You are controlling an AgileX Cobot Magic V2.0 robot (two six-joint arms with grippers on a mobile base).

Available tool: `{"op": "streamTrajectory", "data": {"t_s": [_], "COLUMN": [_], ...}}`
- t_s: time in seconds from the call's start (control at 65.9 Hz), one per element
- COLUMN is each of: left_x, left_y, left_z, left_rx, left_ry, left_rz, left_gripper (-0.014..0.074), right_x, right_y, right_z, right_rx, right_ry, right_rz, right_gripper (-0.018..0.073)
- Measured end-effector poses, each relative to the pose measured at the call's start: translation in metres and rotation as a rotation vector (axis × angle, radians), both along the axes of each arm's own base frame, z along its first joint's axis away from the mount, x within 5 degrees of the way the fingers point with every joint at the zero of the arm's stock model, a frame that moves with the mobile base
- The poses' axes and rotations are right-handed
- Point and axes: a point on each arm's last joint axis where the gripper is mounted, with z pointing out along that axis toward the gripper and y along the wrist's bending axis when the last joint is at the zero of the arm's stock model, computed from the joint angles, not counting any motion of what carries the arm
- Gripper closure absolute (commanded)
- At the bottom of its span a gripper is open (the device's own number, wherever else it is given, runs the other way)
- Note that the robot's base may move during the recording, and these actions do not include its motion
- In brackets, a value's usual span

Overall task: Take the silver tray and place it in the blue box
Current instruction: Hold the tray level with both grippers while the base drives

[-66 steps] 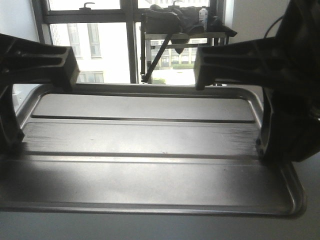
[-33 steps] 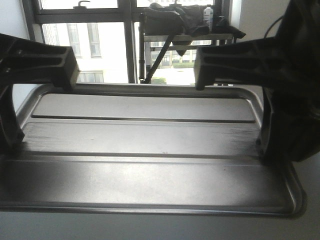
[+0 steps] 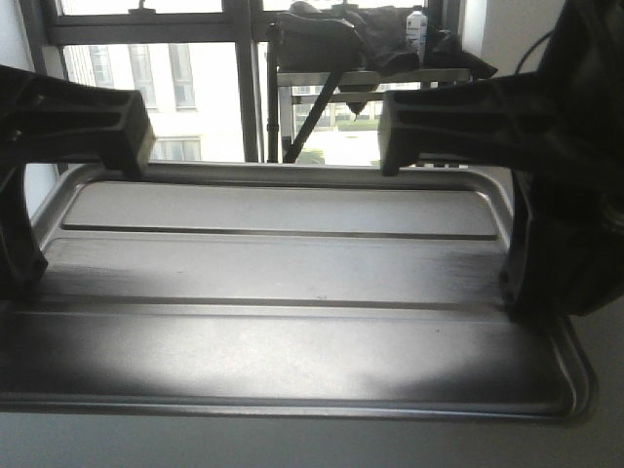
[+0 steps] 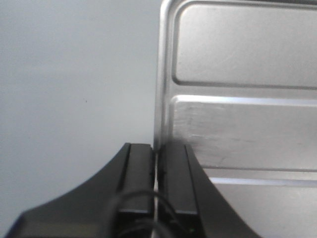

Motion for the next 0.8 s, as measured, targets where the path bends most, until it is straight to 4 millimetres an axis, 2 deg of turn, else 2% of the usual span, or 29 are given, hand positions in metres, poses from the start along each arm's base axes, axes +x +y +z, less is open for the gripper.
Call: {"op": "streamTrajectory", "data": {"t_s": [0.804], "left_x": [0.0], "left_y": [0.0], "left_z": [0.0], "left_rx": [0.0], "left_ry": [0.0], "left_rz": [0.0], "left_gripper": [0.061], "right_x": [0.0], "right_y": [0.0], "right_z": [0.0], "right_rx": [0.0], "right_ry": [0.0], "right_rz": [0.0], "right_gripper": [0.0501]}}
